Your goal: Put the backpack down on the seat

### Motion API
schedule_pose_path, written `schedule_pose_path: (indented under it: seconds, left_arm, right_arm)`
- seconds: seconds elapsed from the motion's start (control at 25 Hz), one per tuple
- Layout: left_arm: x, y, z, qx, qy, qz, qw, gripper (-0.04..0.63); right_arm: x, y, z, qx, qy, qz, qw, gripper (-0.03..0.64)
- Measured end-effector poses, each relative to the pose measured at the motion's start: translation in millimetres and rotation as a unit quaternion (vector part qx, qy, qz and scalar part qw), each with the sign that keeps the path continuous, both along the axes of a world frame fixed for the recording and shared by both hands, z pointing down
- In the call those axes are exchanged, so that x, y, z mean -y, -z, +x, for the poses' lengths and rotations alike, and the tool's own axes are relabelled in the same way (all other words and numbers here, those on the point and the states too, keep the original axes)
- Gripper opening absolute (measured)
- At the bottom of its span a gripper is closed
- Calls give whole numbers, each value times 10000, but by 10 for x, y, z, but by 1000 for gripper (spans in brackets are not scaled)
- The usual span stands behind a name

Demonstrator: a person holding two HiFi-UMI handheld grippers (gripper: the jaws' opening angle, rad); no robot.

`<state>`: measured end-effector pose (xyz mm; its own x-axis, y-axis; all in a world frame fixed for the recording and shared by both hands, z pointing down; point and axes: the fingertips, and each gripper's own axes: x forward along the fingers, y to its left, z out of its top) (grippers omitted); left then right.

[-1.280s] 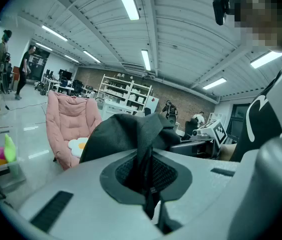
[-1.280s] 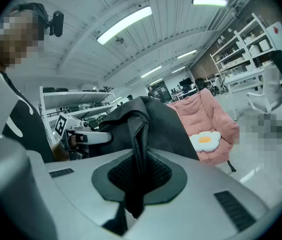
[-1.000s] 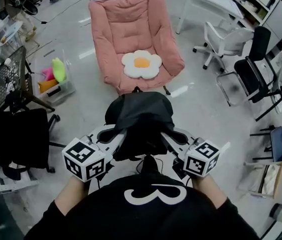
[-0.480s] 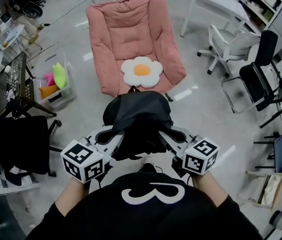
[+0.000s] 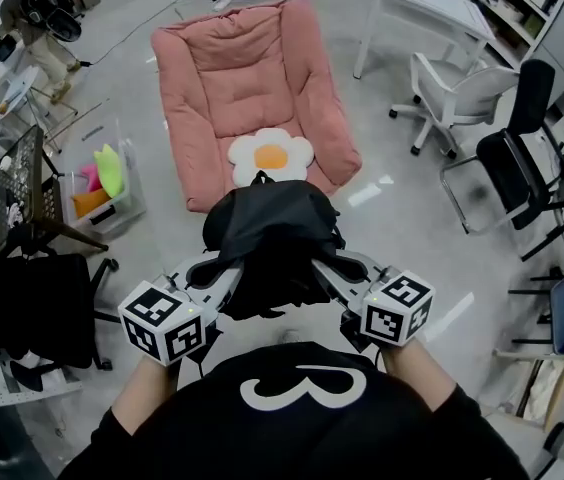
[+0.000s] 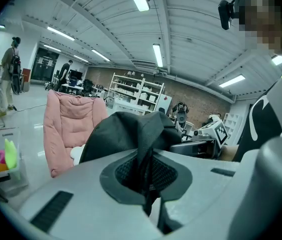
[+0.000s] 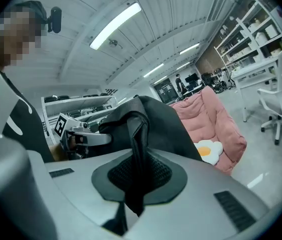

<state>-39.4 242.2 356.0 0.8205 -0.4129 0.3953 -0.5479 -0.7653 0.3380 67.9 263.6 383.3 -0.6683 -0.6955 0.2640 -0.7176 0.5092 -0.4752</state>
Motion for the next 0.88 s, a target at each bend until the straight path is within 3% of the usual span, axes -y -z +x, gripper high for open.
schedule_pose_path:
  seconds: [0.44,0.88]
  left_arm:
    - [418,-36,82,-122,16,12,9999,11]
    - [1533,-331,8,-167,-345,-364,9986,11]
  right_arm:
    - [430,-5,101,-140,-58,18,9999,32]
    - [1465,-278,19,-154,-368,-438,9982,32]
